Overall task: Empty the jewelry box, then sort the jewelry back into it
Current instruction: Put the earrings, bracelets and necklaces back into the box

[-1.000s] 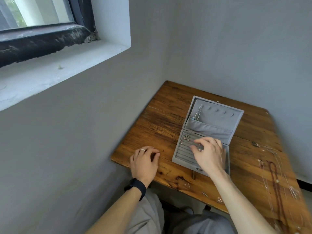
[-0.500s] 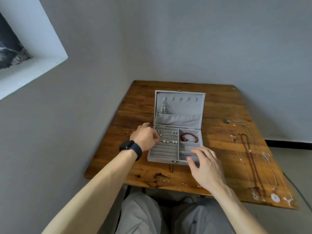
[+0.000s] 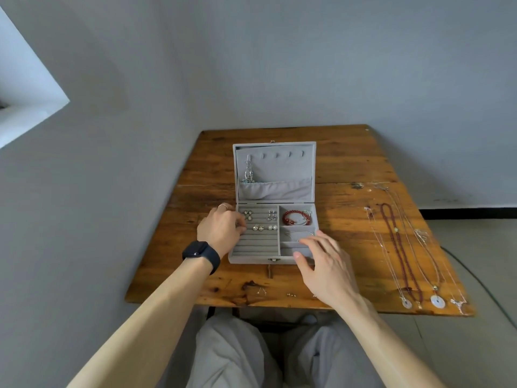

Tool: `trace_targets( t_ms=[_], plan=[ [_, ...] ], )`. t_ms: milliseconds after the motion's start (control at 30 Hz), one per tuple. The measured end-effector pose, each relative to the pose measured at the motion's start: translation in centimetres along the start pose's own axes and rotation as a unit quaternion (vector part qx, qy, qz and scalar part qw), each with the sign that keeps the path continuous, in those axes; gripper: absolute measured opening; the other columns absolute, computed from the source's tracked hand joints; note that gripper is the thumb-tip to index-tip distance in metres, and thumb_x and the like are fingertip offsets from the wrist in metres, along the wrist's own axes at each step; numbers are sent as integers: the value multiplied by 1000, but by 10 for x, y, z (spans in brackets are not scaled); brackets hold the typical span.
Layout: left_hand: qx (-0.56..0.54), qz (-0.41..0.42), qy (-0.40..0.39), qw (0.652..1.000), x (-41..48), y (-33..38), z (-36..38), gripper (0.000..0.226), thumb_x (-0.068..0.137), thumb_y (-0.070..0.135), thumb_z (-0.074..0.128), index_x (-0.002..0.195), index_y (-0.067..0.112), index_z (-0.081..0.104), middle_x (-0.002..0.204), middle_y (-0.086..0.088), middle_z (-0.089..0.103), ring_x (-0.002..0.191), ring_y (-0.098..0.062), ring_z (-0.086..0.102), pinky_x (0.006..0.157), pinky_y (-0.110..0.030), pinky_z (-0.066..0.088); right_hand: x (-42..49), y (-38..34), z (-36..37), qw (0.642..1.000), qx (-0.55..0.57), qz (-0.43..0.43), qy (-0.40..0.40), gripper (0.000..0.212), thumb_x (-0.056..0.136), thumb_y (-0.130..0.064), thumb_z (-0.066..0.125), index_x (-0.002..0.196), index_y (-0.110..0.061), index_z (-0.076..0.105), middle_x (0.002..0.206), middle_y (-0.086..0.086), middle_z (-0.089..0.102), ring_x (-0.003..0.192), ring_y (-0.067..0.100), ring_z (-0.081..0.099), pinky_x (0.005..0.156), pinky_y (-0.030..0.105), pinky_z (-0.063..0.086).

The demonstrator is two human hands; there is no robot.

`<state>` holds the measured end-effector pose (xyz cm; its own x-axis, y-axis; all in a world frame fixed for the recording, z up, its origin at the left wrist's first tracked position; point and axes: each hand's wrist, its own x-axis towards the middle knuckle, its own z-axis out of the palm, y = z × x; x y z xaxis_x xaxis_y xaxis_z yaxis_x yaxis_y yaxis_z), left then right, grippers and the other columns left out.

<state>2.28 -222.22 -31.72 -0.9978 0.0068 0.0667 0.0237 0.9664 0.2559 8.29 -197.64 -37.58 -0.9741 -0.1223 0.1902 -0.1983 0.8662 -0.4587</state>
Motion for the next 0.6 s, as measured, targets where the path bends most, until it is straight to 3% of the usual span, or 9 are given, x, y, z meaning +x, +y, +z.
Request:
trace_targets(
  t_ms=[133,267,367,467,600],
  plan=[
    [11,20,24,999,-10,-5,7,19,94,30,63,107,31,76,133,2,58,121,-22,53,85,-39,54,-2,2,1,1000,-14,-11,4,42,99,-49,43,133,-29,57,143,-10,53,144,8,30,115,41,31],
    [-13,48,47,998,-21,-13,13,31,94,19,58,122,27,68,132,2,58,118,-22,56,77,-38,56,-6,2,1,999,-35,-22,11,51,97,-52,34,136,-27,56,146,-9,51,147,8,27,115,43,28],
    [-8,60,68,996,-28,-16,18,34,94,18,56,126,28,65,130,1,59,114,-24,58,72,-39,56,-10,0,3,999,-44,-12,-18,57,99,-53,29,147,-27,45,158,-8,36,151,6,12,119,49,21],
    [30,69,57,996,-33,-16,22,37,97,26,53,132,29,63,140,-4,55,118,-28,57,79,-42,56,-14,-1,1,996,-53,-8,-73,59,104,-52,21,157,-28,24,166,-12,10,151,2,-11,122,51,7],
    [57,67,61,994,-38,-15,26,35,98,33,52,131,30,65,142,-6,54,117,-30,58,83,-43,53,-12,-2,-8,992,-48,-6,-119,61,103,-54,12,159,-28,15,165,-16,1,149,-1,-17,122,51,0]
  ],
)
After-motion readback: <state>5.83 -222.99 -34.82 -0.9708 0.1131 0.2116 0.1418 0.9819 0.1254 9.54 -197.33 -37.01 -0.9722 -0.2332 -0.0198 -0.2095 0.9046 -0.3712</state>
